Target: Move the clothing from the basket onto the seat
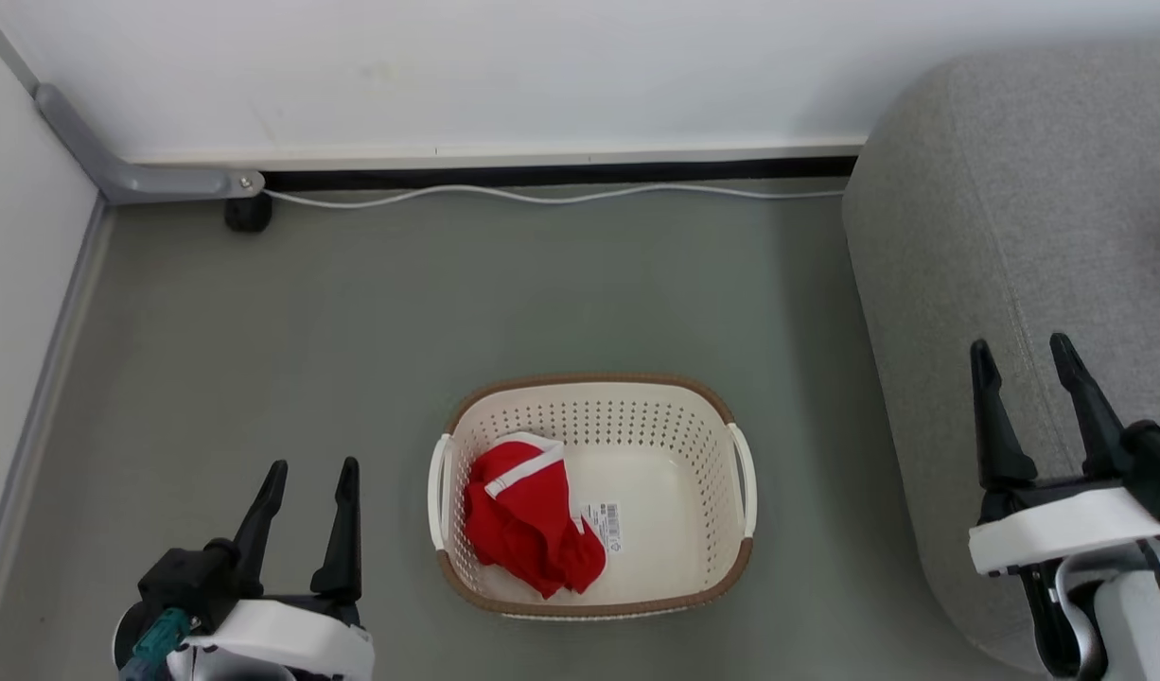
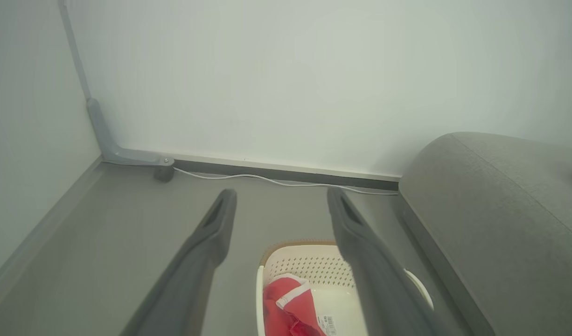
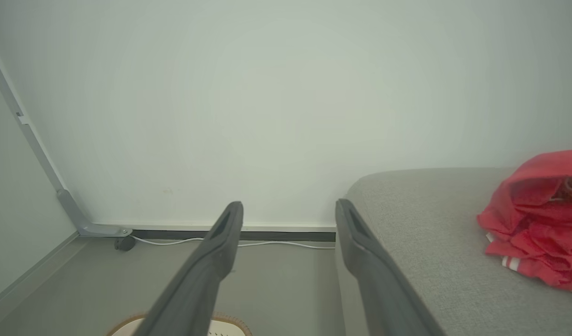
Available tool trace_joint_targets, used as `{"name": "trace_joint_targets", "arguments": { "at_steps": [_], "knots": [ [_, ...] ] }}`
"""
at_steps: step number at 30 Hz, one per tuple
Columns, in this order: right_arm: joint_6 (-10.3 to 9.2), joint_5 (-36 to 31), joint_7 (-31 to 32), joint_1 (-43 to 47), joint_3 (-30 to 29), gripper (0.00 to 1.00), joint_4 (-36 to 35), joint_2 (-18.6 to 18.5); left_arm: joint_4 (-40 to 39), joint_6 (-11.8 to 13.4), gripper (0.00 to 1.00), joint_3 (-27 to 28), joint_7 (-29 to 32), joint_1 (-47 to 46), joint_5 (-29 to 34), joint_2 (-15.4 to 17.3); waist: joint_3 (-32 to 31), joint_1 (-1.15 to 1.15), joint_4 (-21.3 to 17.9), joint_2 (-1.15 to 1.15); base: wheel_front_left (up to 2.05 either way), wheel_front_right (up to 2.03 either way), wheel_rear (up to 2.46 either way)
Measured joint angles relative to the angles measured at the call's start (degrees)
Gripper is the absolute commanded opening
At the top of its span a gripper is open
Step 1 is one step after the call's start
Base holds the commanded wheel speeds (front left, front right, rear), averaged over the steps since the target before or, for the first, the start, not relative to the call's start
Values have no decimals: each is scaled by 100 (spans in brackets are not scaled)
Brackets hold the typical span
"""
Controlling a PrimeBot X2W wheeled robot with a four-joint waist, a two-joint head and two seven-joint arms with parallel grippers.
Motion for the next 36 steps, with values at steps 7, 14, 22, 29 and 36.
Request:
{"name": "trace_joint_targets", "arguments": {
  "at_steps": [7, 14, 22, 29, 36],
  "knots": [
    [0, 3, 0, -617, 250, 100, -219, -10, 183, 9, 100, -286, 0, -602, -131, -3, 745, 0, -167, 0, 0, 0, 0],
    [0, 21, 0, -1235, 372, 100, -482, -68, 482, 58, 100, -692, -1, -1404, -182, -7, 1587, 0, -365, 0, 0, 0, 0],
    [0, 26, 0, -1745, 493, 100, -647, -65, 1351, 57, 100, -1289, -1, -2605, -135, -13, 2572, 0, -566, 0, 0, 0, 0],
    [0, 30, 0, -1951, 691, 100, -745, 98, 2892, 55, 100, -1619, 0, -3689, 192, -22, 3145, 0, -803, 0, 0, 0, 0],
    [0, 87, 0, -2042, 790, 100, -770, 168, 4411, 63, 100, -1879, 281, -4654, 492, -15, 3406, 0, -1013, 0, 0, 0, 0]
  ]
}}
